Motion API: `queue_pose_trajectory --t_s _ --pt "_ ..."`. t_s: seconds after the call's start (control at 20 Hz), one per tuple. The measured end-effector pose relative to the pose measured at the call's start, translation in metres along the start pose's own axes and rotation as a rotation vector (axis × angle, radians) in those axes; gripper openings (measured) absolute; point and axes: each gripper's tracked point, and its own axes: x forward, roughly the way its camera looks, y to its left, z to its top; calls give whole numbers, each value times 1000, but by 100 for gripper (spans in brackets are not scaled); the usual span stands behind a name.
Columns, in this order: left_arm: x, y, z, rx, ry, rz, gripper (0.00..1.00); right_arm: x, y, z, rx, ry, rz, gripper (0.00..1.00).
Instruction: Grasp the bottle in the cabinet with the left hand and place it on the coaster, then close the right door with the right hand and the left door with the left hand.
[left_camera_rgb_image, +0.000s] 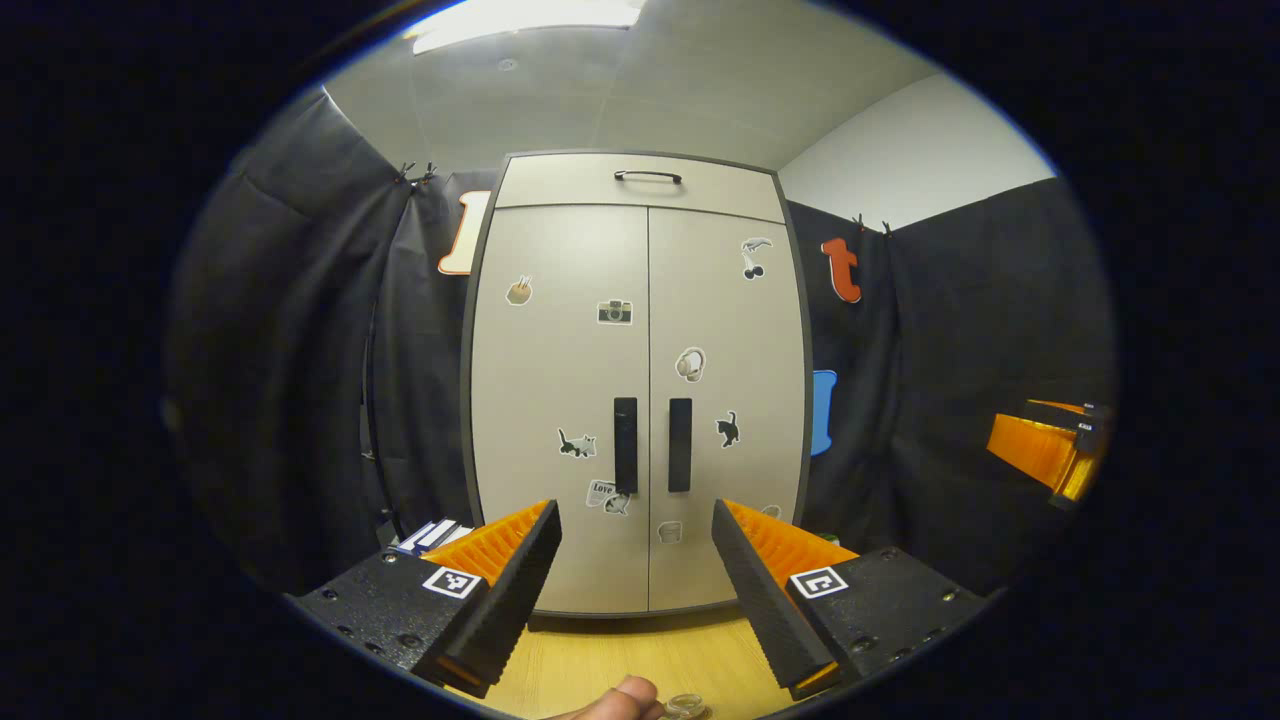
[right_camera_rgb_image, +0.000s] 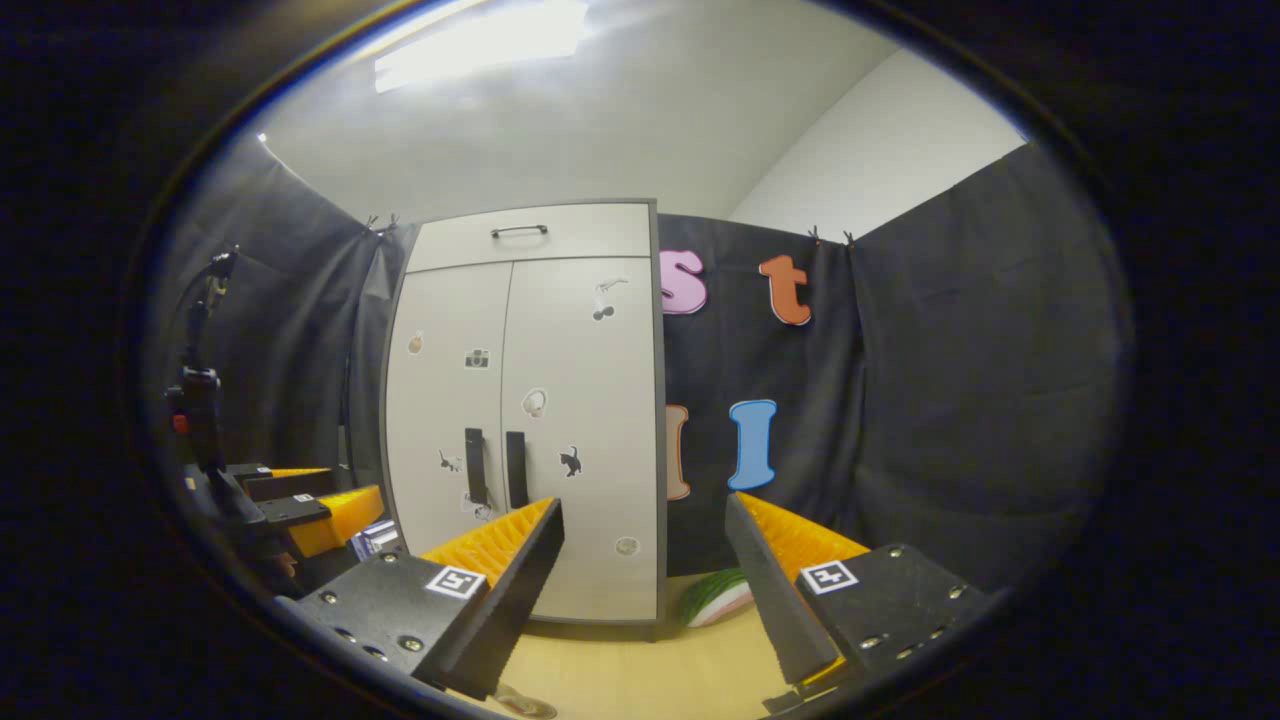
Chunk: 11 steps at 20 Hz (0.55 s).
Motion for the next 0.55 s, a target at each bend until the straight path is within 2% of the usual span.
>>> queue_pose_trajectory --t_s 0.15,0.5,0.55 --pt "5 -15 -4 -21 21 -10 96 5 -6 1 -7 -12 20 99" --pt "18 -35 5 9 -13 -8 96 18 -20 -2 -7 -16 40 99" --pt "19 -37 5 5 -12 -10 93 21 -21 -2 -10 -17 42 99"
